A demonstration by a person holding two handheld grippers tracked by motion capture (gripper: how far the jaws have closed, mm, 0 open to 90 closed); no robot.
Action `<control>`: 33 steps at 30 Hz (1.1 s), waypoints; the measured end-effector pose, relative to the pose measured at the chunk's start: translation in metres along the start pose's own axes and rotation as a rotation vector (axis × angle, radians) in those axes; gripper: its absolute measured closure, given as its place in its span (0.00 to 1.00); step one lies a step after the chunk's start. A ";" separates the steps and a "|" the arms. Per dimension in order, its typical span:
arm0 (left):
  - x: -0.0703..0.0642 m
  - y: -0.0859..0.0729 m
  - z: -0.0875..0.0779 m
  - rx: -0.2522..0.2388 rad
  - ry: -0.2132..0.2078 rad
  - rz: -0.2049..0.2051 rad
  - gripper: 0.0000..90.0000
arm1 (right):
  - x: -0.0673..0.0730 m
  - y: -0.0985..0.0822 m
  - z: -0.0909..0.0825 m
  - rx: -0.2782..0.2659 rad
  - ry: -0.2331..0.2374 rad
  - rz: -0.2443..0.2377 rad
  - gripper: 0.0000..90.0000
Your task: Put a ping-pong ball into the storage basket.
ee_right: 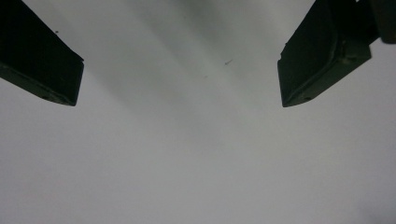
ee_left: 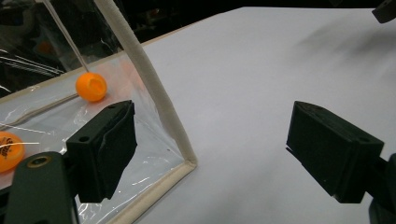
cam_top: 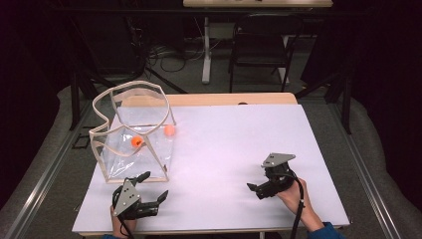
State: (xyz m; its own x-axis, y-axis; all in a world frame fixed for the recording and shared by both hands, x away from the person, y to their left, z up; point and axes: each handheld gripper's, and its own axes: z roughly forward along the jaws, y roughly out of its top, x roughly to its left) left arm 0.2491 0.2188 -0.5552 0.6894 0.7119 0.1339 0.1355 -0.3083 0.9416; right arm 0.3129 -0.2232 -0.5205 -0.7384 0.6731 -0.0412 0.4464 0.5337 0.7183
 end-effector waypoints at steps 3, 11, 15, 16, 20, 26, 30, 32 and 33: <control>0.000 0.000 0.000 -0.001 0.001 0.000 0.18 | 0.001 -0.006 -0.004 0.004 -0.014 0.000 0.00; 0.000 0.000 0.000 0.001 0.001 0.004 0.18 | 0.002 -0.024 -0.010 -0.002 -0.029 0.032 0.00; -0.001 0.000 0.000 0.002 0.003 0.005 0.18 | 0.002 -0.030 -0.011 0.008 -0.034 0.039 0.00; -0.001 0.000 0.000 0.002 0.004 0.004 0.18 | 0.002 -0.031 -0.011 0.006 -0.032 0.042 0.00; -0.001 0.000 0.000 0.003 0.005 0.006 0.18 | 0.004 -0.033 -0.014 0.006 -0.036 0.040 0.00; -0.001 0.000 0.001 0.004 0.004 0.009 0.18 | 0.006 -0.039 -0.015 -0.001 -0.041 0.045 0.00; -0.001 0.000 0.001 0.004 0.003 0.009 0.18 | 0.007 -0.041 -0.015 -0.006 -0.037 0.054 0.00; 0.000 0.000 0.001 0.004 0.003 0.011 0.18 | 0.007 -0.043 -0.015 -0.011 -0.035 0.052 0.00; 0.000 0.000 0.001 0.004 0.003 0.011 0.18 | 0.007 -0.043 -0.015 -0.019 -0.037 0.050 0.00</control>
